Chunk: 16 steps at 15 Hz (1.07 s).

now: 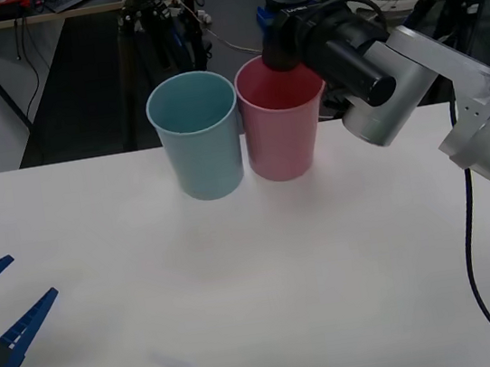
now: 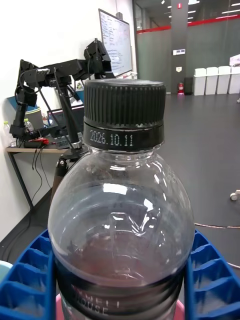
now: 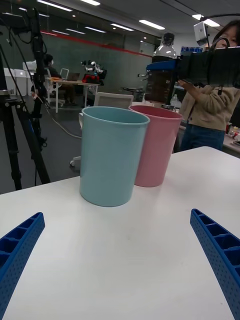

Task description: Grasp the object on the table and drop it into the matching bin: aluminum can to the light blue bin, PET bottle to the pink bin.

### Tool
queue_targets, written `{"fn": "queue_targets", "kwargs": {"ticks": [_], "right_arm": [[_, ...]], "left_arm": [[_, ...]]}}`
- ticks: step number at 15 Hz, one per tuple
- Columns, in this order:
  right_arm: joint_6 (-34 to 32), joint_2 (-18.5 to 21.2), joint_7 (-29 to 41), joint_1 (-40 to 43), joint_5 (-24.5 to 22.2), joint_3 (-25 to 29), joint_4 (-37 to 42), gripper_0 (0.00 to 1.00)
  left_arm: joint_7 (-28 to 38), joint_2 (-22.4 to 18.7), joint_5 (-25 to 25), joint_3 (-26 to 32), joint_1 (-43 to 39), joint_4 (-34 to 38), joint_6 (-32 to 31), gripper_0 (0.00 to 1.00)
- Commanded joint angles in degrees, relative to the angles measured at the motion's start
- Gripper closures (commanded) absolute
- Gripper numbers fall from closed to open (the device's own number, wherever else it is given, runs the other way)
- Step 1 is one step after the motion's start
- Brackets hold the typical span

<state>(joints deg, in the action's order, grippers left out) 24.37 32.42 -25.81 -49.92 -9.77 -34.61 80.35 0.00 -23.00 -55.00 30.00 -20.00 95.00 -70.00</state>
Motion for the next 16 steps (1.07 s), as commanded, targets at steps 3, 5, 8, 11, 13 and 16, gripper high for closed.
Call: {"fn": "queue_targets", "kwargs": {"ticks": [3, 5, 8, 11, 13, 16], "right_arm": [[1.73, 0.02, 0.67, 0.0, -0.16, 0.24, 1.74, 0.0], [3.05, 0.37, 0.59, 0.0, -0.07, 0.24, 2.88, 0.0], [2.96, 0.46, 0.59, 0.0, -0.16, 0.24, 2.79, 0.0], [3.05, 0.81, 0.67, 0.09, -0.16, 0.24, 2.88, 0.0], [3.05, 0.89, 0.67, 0.0, -0.16, 0.24, 2.88, 0.0], [3.05, 1.07, 0.67, 0.0, -0.07, 0.24, 2.97, 0.0]], "left_arm": [[0.0, 0.0, 0.0, 0.0, 0.0, 0.0, 0.0, 0.0], [0.0, 0.0, 0.0, 0.0, 0.0, 0.0, 0.0, 0.0], [0.0, 0.0, 0.0, 0.0, 0.0, 0.0, 0.0, 0.0], [0.0, 0.0, 0.0, 0.0, 0.0, 0.0, 0.0, 0.0], [0.0, 0.0, 0.0, 0.0, 0.0, 0.0, 0.0, 0.0], [0.0, 0.0, 0.0, 0.0, 0.0, 0.0, 0.0, 0.0]]}}
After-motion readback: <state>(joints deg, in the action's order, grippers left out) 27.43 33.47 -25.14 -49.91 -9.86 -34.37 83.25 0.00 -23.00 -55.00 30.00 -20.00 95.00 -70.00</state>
